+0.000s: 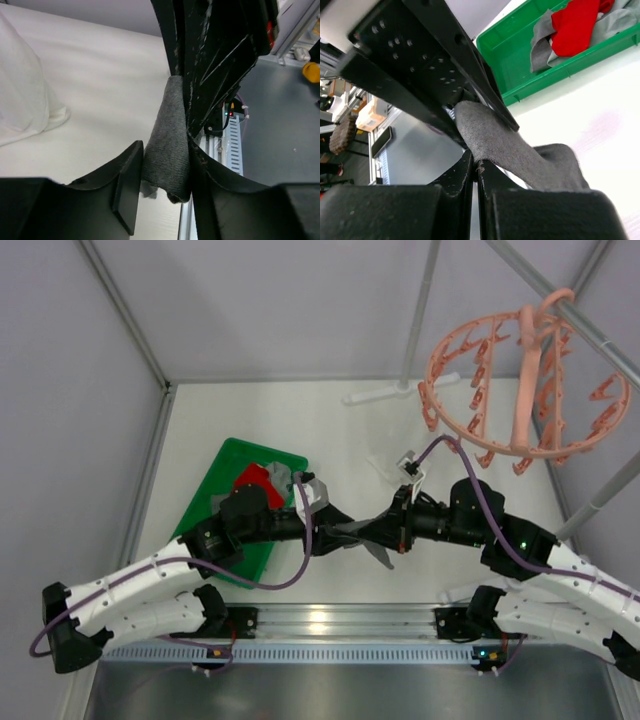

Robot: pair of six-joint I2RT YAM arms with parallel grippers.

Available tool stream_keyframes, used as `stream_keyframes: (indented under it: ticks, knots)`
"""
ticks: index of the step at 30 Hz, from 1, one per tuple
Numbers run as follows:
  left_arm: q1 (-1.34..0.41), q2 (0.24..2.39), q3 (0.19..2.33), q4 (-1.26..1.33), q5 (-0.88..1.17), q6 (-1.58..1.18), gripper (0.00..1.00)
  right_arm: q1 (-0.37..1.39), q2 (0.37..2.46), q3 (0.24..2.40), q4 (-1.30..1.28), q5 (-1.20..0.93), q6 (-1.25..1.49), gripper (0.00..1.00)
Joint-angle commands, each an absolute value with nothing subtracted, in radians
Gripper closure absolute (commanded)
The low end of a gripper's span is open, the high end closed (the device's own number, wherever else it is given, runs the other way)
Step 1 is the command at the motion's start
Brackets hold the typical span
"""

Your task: Remove the socks clipped to the hanger

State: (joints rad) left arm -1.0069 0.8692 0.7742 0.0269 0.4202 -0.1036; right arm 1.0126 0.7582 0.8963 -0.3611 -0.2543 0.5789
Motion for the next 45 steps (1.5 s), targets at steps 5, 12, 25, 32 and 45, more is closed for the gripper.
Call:
stream_keyframes:
  ticks: [5,12,25,32,45]
  knots:
    - [-1.008,0.887,0.838,-0.067,0.321,-0.089,1.0,1.037,0.726,0.917,-0.316,-0.215,0.563,0.83]
    - [-1.005,0.899,0.928,-0.3,-0.628,-0.231,1.0,1.038,0.647,0.928,-0.492,0.046,0.558,0.0]
    - [-0.425,0.954,0.919,-0.477,-0.585,-0.429,1.0,1.035,0.612,0.838,-0.508,0.052,0.591,0.01]
    - [-0.307,1.005,0.81,-0.476,-0.414,-0.598,1.0,1.037,0.612,0.79,-0.508,0.08,0.6,0.01]
    - [-0.305,0.865,0.707,-0.408,-0.128,-0.957,0.02,1.037,0.638,0.675,-0.614,0.397,0.765,0.01]
